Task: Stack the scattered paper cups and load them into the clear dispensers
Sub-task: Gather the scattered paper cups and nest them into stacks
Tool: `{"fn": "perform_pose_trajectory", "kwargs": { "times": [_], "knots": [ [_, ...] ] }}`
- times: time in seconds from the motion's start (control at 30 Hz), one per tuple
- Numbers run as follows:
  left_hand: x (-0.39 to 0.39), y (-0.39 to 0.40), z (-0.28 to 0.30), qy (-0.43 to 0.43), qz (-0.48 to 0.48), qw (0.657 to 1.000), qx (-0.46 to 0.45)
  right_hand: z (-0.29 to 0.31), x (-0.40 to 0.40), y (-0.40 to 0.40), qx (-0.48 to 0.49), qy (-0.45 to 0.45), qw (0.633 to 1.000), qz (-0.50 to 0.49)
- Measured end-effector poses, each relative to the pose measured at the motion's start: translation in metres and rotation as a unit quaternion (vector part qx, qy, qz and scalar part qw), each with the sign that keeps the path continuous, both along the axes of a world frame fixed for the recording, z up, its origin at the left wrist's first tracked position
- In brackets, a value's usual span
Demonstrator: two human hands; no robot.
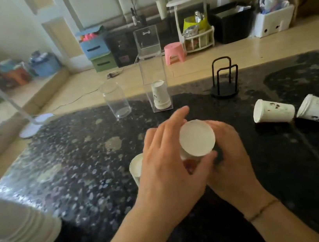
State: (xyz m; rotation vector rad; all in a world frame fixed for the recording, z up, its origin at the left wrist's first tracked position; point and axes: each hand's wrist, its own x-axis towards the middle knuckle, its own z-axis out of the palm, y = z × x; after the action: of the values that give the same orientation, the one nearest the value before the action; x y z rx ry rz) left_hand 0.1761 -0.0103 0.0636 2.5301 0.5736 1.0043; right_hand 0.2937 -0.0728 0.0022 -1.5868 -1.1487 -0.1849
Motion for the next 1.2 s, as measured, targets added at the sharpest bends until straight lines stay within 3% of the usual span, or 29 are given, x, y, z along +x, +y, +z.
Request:
{"fn": "perform_pose_trajectory", "kwargs": {
  "times": [0.1, 0.17, 0.3, 0.37, 0.43, 0.57, 0.67, 0.77, 0.83, 0.9, 1.0, 1.07, 1.2],
  "knots": [
    [-0.033, 0.018, 0.02, -0.044, 0.038, 0.998, 0.006, 0.024, -0.038, 0.026, 0.038, 0.083, 0.992, 0.082],
    [-0.051, 0.033, 0.025, -0.06, 0.061, 0.996, -0.04, 0.033, -0.053, 0.039, 0.014, 0.073, 0.993, 0.093],
    [-0.075, 0.062, -0.01, 0.025, 0.055, 0.984, -0.166, 0.02, -0.064, 0.057, -0.205, -0.033, 0.978, 0.024],
    [-0.081, 0.064, -0.03, 0.061, 0.041, 0.972, -0.223, 0.004, -0.067, 0.058, -0.296, 0.009, 0.954, 0.042],
    [-0.084, 0.063, -0.045, 0.057, 0.03, 0.966, -0.251, -0.006, -0.066, 0.054, -0.305, 0.1, 0.944, 0.071],
    [-0.087, 0.068, -0.044, 0.09, 0.03, 0.964, -0.25, -0.011, -0.062, 0.046, -0.296, 0.116, 0.942, 0.109],
    [-0.088, 0.064, -0.039, 0.107, 0.082, 0.969, -0.207, -0.015, -0.053, 0.034, -0.33, 0.13, 0.922, 0.155],
    [-0.07, 0.04, -0.015, -0.029, 0.123, 0.988, -0.087, -0.017, -0.027, 0.016, -0.325, 0.174, 0.917, 0.154],
    [-0.042, 0.021, -0.002, -0.137, 0.086, 0.987, 0.008, -0.021, -0.005, 0.003, -0.283, 0.227, 0.924, 0.118],
    [-0.003, 0.004, 0.001, -0.187, 0.002, 0.982, 0.034, -0.024, 0.019, -0.015, -0.227, 0.302, 0.924, 0.056],
    [0.062, -0.007, -0.018, -0.118, -0.077, 0.979, -0.149, -0.025, 0.056, -0.04, -0.161, 0.386, 0.907, -0.057],
    [0.112, -0.01, -0.041, -0.024, -0.072, 0.952, -0.298, -0.027, 0.083, -0.061, -0.123, 0.432, 0.884, -0.128],
    [0.195, -0.01, -0.086, 0.097, -0.018, 0.941, -0.325, -0.033, 0.115, -0.089, -0.073, 0.488, 0.851, -0.181]
  ]
}}
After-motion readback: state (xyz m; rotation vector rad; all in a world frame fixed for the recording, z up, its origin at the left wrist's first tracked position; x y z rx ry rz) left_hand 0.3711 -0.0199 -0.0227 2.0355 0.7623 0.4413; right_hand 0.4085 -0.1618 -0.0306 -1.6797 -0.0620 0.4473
